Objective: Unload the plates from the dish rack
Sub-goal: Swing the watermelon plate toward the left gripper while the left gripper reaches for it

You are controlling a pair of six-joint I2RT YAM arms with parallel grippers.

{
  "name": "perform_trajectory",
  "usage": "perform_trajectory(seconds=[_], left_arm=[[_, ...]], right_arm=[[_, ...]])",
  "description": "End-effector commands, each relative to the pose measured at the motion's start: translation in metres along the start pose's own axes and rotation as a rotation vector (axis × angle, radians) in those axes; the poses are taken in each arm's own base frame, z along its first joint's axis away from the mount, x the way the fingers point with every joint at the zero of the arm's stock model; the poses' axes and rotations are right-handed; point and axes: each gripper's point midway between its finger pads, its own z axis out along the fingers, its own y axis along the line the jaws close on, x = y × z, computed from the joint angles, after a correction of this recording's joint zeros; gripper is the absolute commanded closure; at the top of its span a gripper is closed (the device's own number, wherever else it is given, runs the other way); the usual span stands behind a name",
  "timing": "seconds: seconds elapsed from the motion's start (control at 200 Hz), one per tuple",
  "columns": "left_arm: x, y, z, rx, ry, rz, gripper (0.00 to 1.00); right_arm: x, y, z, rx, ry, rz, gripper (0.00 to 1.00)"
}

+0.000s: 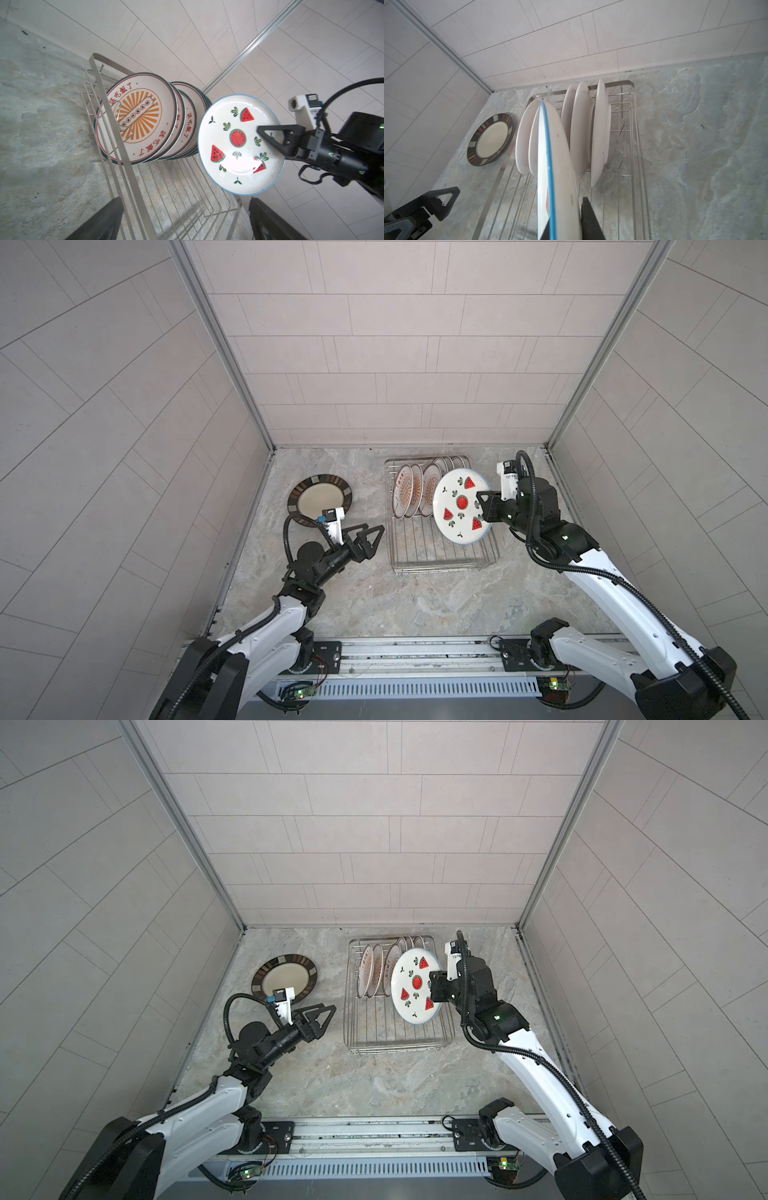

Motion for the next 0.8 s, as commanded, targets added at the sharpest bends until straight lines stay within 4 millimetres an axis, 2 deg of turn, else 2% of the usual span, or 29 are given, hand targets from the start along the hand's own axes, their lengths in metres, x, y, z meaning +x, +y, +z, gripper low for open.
perform_trajectory(seconds=[0.0, 0.075, 0.09, 0.165, 0.425, 0.515, 0.671, 0.796], left_arm=[[-0.014, -0.042, 0.005, 0.125, 0.015, 0.036, 0.0], [-0.003, -0.054, 0.01, 0.142, 0.087, 0.052, 0.0], [-0.007, -0.061, 0.012, 0.152, 0.086, 0.083, 0.0], [-0.001, -0.071, 0.018, 0.156, 0.123, 0.116, 0.0], [0.0, -0.087, 0.036, 0.21, 0.14, 0.062, 0.01], [-0.004, -0.092, 0.04, 0.24, 0.124, 0.007, 0.05], [-0.011, -0.094, 0.044, 0.25, 0.085, -0.032, 0.19], [-0.01, -0.092, 0.045, 0.245, 0.092, -0.056, 0.35]], right_arm=[[-0.04, 0.064, -0.036, -0.354, -0.147, 0.026, 0.85], [-0.039, 0.073, -0.042, -0.44, -0.16, 0.034, 0.85], [-0.038, 0.076, -0.043, -0.46, -0.155, 0.036, 0.85], [-0.036, 0.084, -0.046, -0.522, -0.149, 0.047, 0.85], [-0.035, 0.107, -0.048, -0.705, -0.114, 0.101, 0.84], [-0.034, 0.107, -0.045, -0.707, -0.107, 0.109, 0.84], [-0.032, 0.106, -0.035, -0.713, -0.086, 0.127, 0.84], [-0.032, 0.104, -0.028, -0.708, -0.078, 0.132, 0.84]])
